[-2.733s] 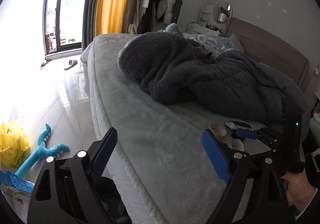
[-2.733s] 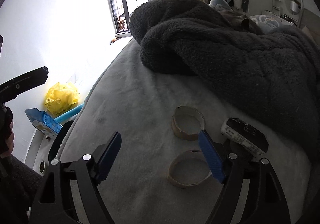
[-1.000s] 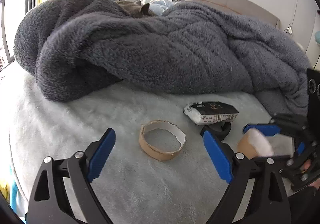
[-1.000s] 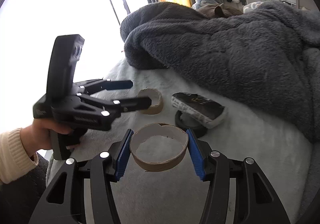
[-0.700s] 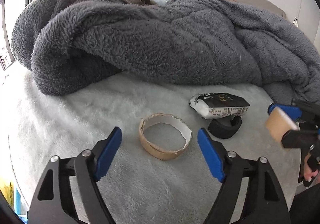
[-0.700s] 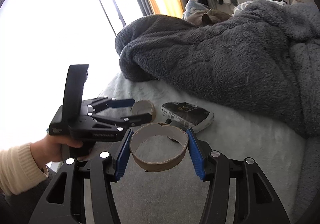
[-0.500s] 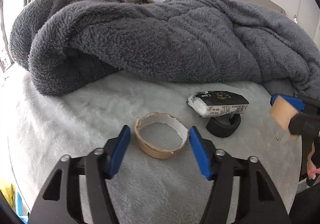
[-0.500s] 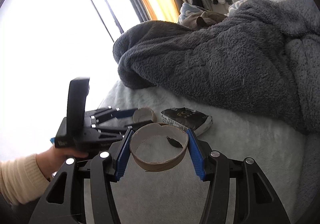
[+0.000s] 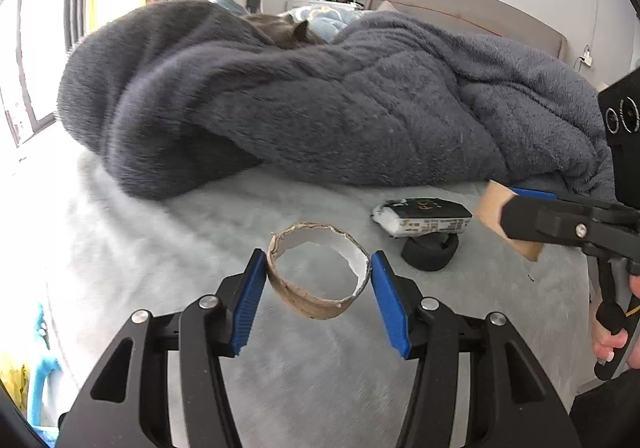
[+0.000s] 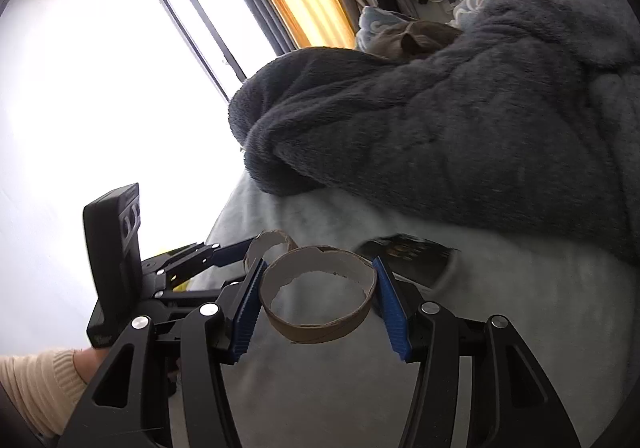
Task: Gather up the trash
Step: 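Carry the tape-roll core over the teal bin with the right gripper, then open the right gripper to drop the tape-roll core into the bin, then move the right gripper back toward the black-and-white box on the bed, then grasp the black snack packet with the right gripper while the left gripper grasps a black tape-roll core, then carry the snack packet and tape-roll core over the teal bin with both grippers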
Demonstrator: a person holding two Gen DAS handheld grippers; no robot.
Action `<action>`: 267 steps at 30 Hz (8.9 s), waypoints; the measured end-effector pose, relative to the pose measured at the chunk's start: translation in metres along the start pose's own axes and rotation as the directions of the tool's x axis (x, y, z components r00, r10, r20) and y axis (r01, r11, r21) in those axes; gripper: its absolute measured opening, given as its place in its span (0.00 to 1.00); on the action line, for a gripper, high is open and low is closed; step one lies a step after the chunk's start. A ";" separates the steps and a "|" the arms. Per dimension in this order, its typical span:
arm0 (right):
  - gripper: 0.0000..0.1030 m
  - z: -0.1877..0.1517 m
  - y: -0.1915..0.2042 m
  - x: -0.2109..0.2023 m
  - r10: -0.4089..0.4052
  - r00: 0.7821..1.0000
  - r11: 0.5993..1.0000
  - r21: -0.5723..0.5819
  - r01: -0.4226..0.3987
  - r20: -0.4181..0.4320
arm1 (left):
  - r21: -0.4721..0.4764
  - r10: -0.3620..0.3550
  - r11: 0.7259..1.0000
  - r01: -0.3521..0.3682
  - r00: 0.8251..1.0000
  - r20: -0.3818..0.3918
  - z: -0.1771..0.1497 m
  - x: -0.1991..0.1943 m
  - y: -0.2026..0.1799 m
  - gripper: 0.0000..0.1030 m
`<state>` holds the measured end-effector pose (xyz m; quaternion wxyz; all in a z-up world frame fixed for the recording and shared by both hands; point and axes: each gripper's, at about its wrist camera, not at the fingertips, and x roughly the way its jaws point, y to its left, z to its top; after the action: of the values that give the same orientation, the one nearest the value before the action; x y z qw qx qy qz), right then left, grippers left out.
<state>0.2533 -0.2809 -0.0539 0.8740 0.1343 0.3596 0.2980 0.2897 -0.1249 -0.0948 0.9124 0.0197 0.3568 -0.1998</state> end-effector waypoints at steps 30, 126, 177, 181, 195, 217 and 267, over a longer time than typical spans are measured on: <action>0.53 0.012 0.149 0.116 0.092 0.991 0.980 -0.170 -0.108 -0.095 | -0.312 0.240 0.919 -0.243 0.970 -0.048 -0.052 -0.121 0.148 0.55; 0.78 -0.107 0.313 0.260 -0.102 0.865 0.869 -0.467 -0.163 -0.491 | -0.391 0.364 0.874 -0.288 0.922 0.133 -0.082 -0.277 0.248 0.73; 0.97 0.021 0.021 0.082 -0.561 0.825 0.826 0.017 0.563 -0.064 | -0.250 0.167 0.959 -0.134 0.979 0.113 -0.009 -0.120 0.091 0.86; 0.97 0.020 0.003 0.082 -0.563 0.823 0.823 0.038 0.567 -0.083 | -0.245 0.149 0.962 -0.120 0.983 0.104 -0.008 -0.110 0.081 0.86; 0.71 0.014 -0.023 0.078 -0.459 0.878 0.875 0.101 0.474 -0.138 | -0.189 0.058 0.981 -0.048 0.997 0.047 -0.002 -0.065 0.032 0.86; 0.71 0.012 -0.051 -0.011 -0.311 0.950 0.947 0.069 0.313 -0.033 | -0.020 -0.070 0.997 0.069 0.996 -0.048 0.007 0.014 -0.050 0.84; 0.71 -0.015 -0.020 -0.061 -0.262 0.965 0.965 -0.013 0.262 -0.007 | -0.074 -0.135 0.989 0.128 0.986 -0.099 -0.009 0.003 -0.048 0.48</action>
<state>0.2167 -0.3344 -0.0402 0.9049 0.0794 0.3762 0.1826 0.2680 -0.1687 -0.0987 0.8775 -0.0246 0.4109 -0.2462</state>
